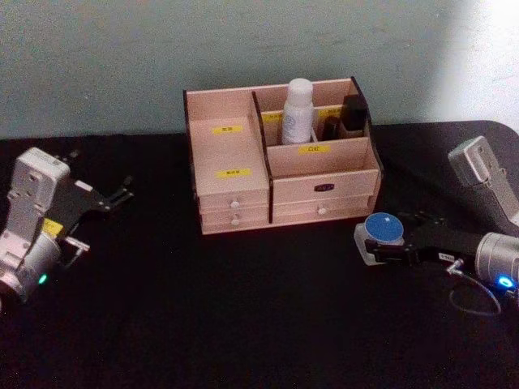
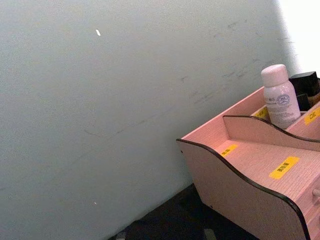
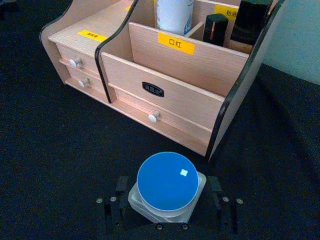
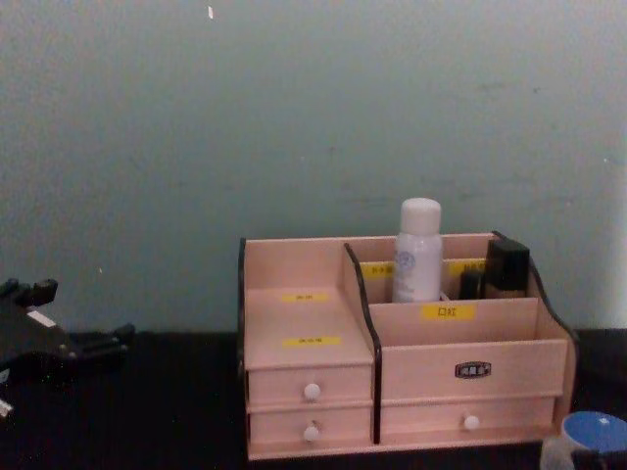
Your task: Pick up the facial cleanser and watermelon frost from the table and place them into the tiered storage box.
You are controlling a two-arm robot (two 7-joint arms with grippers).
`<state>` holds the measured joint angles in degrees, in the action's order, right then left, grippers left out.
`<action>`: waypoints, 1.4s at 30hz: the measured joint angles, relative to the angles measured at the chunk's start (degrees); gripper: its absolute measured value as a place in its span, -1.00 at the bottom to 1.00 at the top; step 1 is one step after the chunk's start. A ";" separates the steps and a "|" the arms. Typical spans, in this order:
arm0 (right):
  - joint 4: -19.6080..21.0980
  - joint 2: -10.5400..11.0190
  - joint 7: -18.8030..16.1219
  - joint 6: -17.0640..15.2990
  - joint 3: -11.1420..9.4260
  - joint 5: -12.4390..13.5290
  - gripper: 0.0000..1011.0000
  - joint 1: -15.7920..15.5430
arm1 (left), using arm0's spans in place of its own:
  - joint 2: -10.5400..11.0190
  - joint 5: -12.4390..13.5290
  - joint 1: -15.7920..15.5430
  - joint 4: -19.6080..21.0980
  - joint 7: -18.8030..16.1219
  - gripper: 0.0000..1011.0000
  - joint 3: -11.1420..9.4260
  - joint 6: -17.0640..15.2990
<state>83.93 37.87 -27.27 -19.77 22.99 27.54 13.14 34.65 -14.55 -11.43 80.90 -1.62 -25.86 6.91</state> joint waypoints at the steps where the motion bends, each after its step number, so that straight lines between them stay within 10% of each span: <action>1: -0.08 -0.04 0.02 0.00 0.01 -0.04 0.98 0.01 | 0.00 0.00 0.00 0.00 0.00 0.98 0.00 0.00; 34: -0.87 -0.35 -0.15 -0.10 0.07 -0.19 0.98 0.38 | 0.00 0.00 0.00 0.00 0.00 0.98 0.00 0.00; 42: -0.82 -0.32 -0.14 -0.08 0.07 -0.16 0.63 0.35 | 0.00 0.00 0.00 0.00 0.00 0.98 0.00 0.00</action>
<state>83.11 37.55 -27.41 -19.84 23.06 27.38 13.48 34.65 -14.55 -11.43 80.90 -1.62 -25.86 6.91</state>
